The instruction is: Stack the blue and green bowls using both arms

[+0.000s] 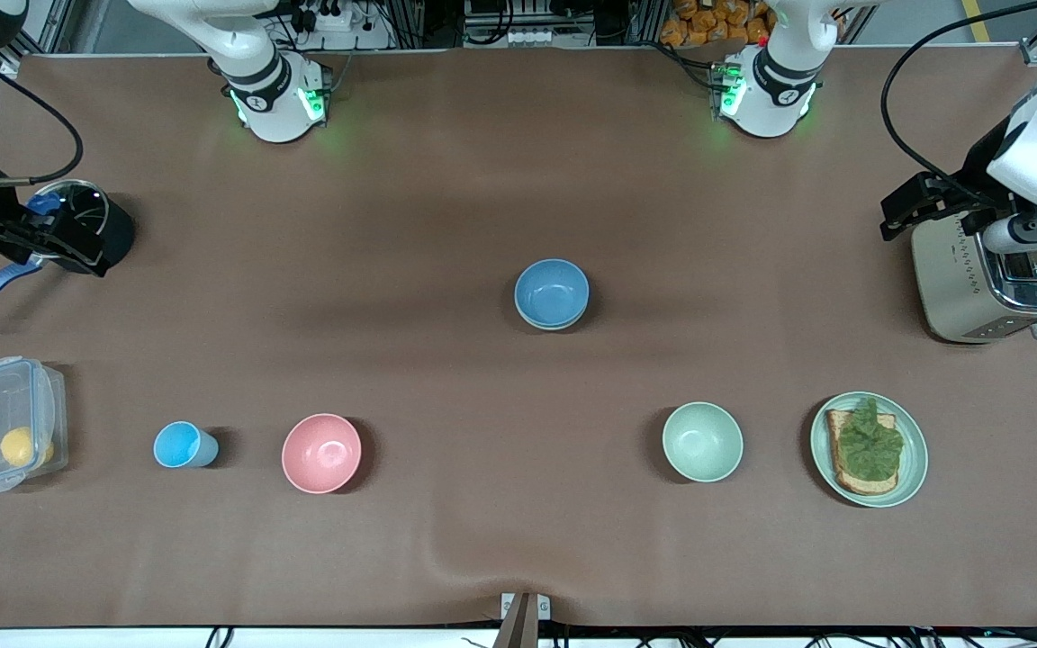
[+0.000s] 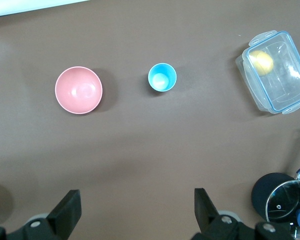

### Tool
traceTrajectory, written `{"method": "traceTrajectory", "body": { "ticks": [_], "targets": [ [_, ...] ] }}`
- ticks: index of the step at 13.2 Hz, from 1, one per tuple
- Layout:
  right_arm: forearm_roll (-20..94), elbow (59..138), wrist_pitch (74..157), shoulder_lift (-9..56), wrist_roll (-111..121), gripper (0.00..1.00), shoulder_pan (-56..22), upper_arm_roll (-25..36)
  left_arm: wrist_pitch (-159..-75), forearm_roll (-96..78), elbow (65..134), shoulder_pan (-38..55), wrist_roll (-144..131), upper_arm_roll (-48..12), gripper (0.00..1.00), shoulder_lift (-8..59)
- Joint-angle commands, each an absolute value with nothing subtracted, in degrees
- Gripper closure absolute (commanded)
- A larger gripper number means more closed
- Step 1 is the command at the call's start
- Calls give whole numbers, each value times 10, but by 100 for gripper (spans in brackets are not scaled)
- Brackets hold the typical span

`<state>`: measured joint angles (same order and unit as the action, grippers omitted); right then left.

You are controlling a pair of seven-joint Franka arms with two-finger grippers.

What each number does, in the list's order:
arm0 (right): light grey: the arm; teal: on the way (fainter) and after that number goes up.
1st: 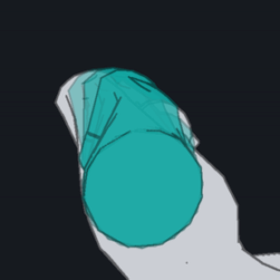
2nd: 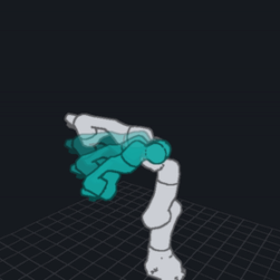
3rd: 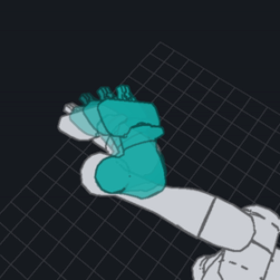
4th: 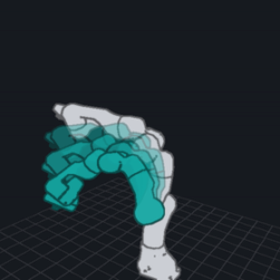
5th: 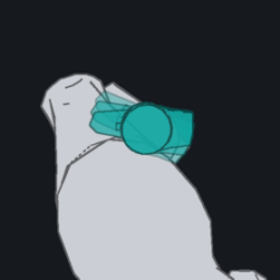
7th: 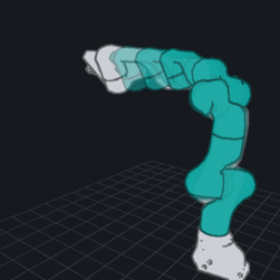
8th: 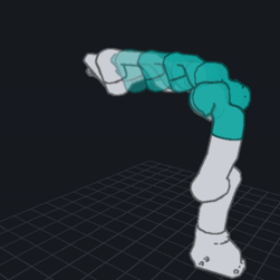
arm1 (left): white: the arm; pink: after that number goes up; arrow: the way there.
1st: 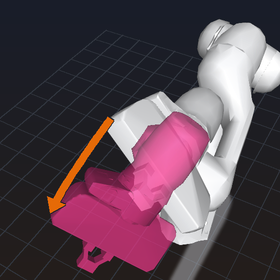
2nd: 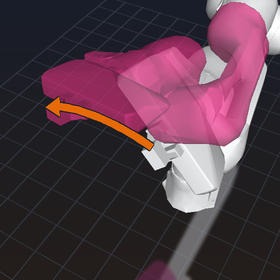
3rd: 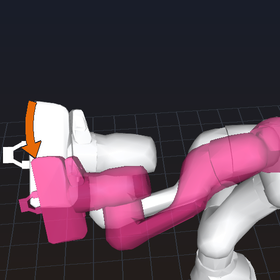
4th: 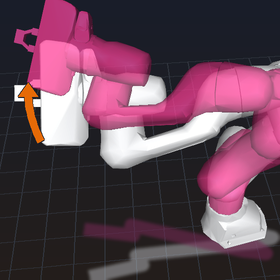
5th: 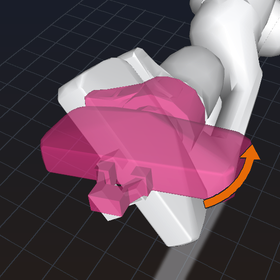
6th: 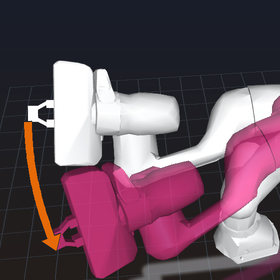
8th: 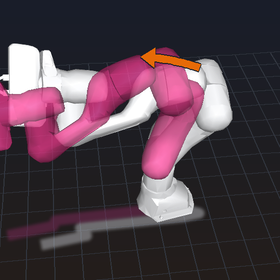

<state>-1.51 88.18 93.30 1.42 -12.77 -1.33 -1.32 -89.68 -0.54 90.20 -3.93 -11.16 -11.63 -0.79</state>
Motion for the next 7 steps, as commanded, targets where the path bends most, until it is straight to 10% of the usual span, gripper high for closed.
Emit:
{"method": "traceTrajectory", "body": {
  "ticks": [1, 7],
  "targets": [
    [-21, 890, 935, 6, -119, 0, -10, -14, -892, 4, 905, -34, -105, -113, 0, -18],
    [-17, 890, 933, 6, -112, 0, -9, -14, -888, -1, 905, -30, -107, -110, 0, -19]
  ]
}}
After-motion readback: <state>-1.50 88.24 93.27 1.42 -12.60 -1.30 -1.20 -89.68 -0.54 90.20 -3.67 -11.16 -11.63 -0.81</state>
